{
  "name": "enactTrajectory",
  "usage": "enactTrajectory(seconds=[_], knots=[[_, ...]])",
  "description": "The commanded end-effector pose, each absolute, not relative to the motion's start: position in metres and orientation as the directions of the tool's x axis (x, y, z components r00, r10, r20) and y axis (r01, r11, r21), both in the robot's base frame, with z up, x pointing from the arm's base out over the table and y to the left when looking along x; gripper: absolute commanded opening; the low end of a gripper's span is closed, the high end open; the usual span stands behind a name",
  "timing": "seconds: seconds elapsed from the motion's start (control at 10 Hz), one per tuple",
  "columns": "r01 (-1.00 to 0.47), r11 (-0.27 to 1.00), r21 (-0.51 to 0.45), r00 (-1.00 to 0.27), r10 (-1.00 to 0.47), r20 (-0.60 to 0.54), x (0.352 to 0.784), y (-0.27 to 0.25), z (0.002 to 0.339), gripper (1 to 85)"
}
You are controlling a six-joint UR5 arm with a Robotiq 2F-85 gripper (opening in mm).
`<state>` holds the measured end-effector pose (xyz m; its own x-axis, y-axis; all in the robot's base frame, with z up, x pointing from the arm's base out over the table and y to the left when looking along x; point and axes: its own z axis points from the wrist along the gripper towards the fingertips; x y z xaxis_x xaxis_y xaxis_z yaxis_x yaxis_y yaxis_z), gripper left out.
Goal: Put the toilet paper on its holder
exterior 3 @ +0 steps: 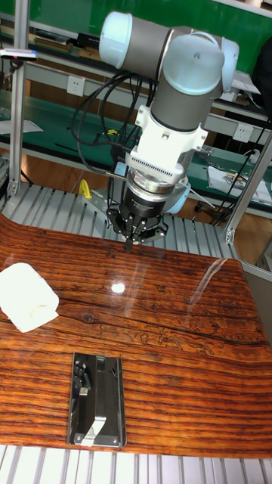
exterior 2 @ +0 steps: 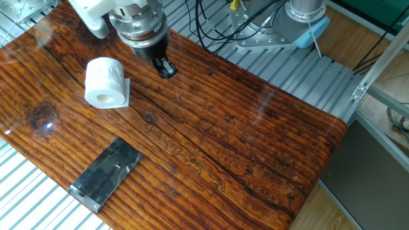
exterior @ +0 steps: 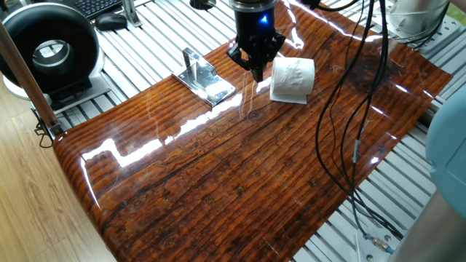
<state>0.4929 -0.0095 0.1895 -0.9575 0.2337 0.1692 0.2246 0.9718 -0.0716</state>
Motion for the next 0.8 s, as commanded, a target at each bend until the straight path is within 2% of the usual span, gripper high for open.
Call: enactTrajectory(seconds=[0.0, 0.2, 0.7], knots=[[0.142, 0.988, -0.063, -0.985, 0.147, 0.089, 0.512, -0.018, 0.183, 1.0], [0.074, 0.996, -0.038, -0.997, 0.075, 0.011, 0.529, -0.021, 0.176, 1.0], [-0.199, 0.975, -0.100, -0.979, -0.202, -0.018, 0.532, -0.061, 0.174, 5.7]])
